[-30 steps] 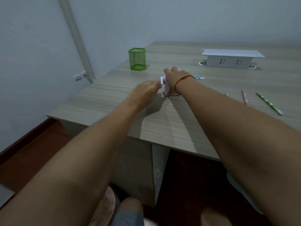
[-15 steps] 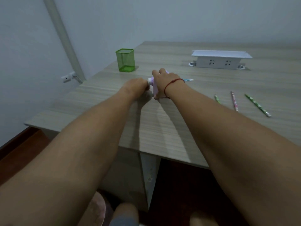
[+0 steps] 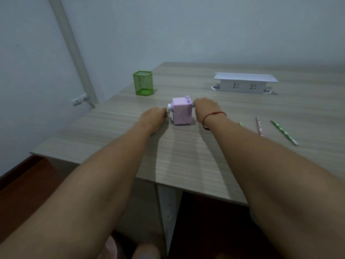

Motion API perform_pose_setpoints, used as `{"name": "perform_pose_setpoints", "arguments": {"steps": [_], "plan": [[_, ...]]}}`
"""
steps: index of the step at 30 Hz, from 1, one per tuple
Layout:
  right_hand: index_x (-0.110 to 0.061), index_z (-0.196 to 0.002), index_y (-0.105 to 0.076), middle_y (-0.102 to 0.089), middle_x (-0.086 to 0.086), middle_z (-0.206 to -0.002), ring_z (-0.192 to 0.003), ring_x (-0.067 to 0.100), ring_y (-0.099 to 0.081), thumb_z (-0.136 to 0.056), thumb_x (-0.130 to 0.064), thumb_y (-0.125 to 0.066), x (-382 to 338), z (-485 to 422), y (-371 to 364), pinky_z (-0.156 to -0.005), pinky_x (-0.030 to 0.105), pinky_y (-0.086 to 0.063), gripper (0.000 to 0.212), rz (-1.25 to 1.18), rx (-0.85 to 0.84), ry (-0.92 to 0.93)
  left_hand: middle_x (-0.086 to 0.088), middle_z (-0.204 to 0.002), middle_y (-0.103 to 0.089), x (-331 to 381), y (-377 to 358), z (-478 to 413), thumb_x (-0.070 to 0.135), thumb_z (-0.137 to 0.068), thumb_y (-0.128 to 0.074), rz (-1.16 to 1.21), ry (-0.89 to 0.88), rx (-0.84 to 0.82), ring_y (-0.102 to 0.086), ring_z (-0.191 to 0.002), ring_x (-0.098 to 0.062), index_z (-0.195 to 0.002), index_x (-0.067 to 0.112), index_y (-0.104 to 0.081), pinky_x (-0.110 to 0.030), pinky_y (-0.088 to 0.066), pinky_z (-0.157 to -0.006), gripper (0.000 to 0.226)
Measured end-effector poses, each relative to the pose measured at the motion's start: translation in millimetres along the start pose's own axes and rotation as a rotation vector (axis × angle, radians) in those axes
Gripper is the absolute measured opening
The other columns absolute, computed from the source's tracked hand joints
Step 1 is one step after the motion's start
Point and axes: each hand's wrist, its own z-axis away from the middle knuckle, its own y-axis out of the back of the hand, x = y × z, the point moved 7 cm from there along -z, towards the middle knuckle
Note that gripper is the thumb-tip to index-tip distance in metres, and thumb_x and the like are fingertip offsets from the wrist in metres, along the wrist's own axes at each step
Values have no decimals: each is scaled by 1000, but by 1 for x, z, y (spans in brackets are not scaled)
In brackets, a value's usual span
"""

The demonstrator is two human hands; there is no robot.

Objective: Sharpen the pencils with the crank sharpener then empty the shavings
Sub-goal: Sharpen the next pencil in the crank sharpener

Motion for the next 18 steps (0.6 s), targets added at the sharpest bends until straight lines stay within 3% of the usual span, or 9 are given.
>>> {"name": "perform_pose_setpoints", "arguments": {"steps": [5, 7, 10, 12, 15, 18], "plan": [[-6, -126, -59, -58, 19, -129, -118, 35, -58, -101, -7, -38, -8, 10, 9, -95, 39, -46, 33, 40, 9, 75, -25, -112, -61, 10, 32, 2, 4, -89, -48, 111, 44, 151, -57, -103, -39, -113, -1, -52, -44, -45, -82, 24], [-4, -125, -59, -58, 19, -129, -117, 35, -58, -100, -6, -39, -7, 16, 10, -95, 38, -45, 32, 29, -15, 73, -23, -103, -62, 15, 46, 6, 6, -94, -43, 247, 45, 257, -58, -97, -37, -115, -2, -53, -44, -45, -80, 25], [-5, -125, -59, -58, 19, -128, -116, 36, -58, -100, -7, -40, -7, 25, 13, -94, 38, -46, 31, 18, -42, 72, -11, -80, -54, 34, 59, 19, 14, -99, -35, 409, -8, 337, -51, -78, -26, -87, 3, -56, -34, -36, -68, 27], [-5, -126, -59, -58, 19, -129, -117, 36, -57, -100, -9, -40, -6, 31, 16, -95, 38, -45, 31, 5, -48, 70, -13, -77, -52, 47, 53, 22, 20, -100, -35, 406, -35, 270, -51, -78, -29, -73, 9, -51, -31, -30, -66, 33], [-6, -127, -56, -57, 18, -130, -119, 35, -56, -101, -11, -42, -11, 38, 21, -95, 39, -44, 30, -5, -26, 89, -25, -99, -63, 54, 37, 22, 23, -100, -34, 403, 6, 185, -56, -97, -35, -89, 1, -63, -37, -39, -76, 37], [-6, -128, -55, -56, 17, -131, -119, 34, -56, -102, -14, -42, -17, 43, 25, -95, 38, -44, 30, -15, -13, 119, -24, -112, -62, 52, 31, 21, 24, -99, -33, 420, 95, 213, -54, -107, -35, -99, 1, -64, -38, -42, -88, 39]]}}
